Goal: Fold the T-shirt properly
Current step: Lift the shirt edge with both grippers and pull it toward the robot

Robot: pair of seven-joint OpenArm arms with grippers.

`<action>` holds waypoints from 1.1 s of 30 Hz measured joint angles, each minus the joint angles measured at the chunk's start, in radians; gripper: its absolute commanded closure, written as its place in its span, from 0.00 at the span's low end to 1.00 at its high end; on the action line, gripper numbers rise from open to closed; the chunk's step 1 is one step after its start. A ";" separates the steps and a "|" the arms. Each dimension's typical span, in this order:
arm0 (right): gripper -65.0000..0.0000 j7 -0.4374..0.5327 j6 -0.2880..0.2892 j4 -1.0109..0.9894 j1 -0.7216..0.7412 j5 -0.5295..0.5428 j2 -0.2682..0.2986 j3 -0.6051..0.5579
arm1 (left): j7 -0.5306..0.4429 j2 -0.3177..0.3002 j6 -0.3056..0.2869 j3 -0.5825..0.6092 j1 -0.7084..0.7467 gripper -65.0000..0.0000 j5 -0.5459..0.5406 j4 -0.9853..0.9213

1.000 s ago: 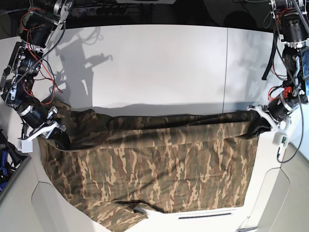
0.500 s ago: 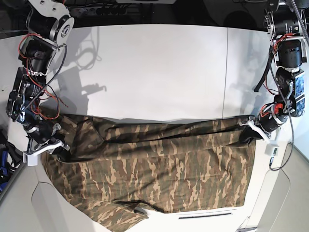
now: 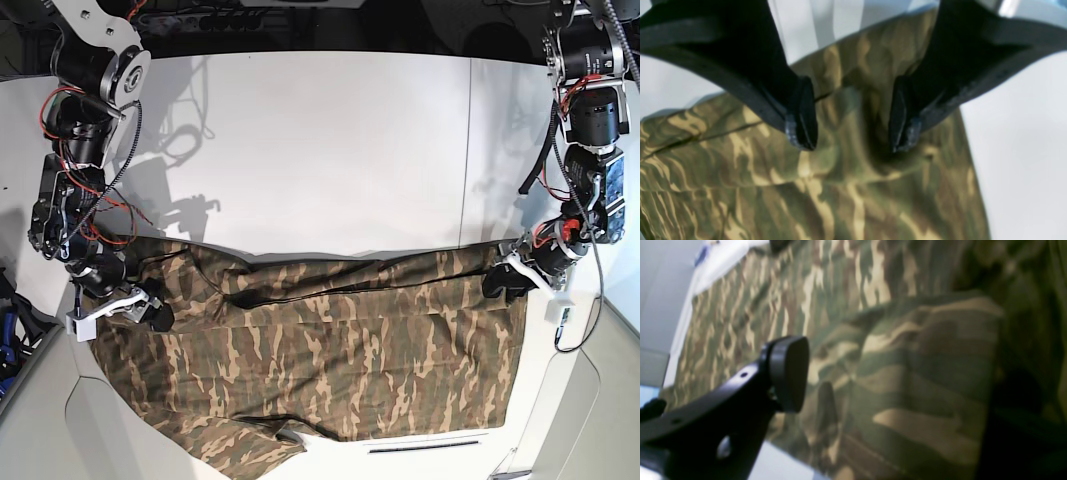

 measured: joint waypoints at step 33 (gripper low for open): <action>0.33 -0.010 -0.031 0.264 -0.280 0.037 0.085 0.227 | 0.201 -0.033 -0.030 -0.220 0.134 0.32 -0.248 0.026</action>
